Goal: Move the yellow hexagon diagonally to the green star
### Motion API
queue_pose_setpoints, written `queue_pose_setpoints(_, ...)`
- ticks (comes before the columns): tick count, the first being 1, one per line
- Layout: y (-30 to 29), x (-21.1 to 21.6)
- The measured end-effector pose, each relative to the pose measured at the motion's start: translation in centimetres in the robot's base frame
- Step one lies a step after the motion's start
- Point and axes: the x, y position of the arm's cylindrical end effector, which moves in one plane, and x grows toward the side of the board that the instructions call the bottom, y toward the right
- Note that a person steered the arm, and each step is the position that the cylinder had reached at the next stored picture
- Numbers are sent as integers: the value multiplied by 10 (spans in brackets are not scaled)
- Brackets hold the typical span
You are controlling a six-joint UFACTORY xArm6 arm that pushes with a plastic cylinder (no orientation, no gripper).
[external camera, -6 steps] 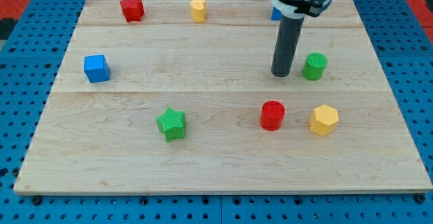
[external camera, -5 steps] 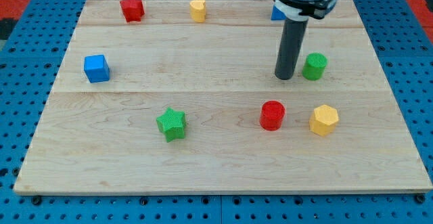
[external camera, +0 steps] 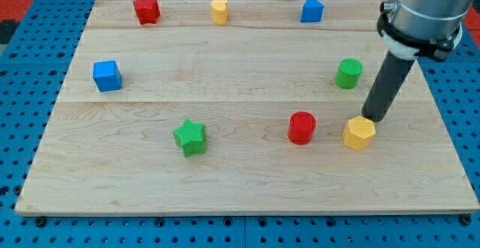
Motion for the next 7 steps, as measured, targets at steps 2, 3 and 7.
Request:
queue_pose_setpoints(2, -14, 36)
queue_pose_setpoints(3, -50, 55)
queue_pose_setpoints(7, -58, 118)
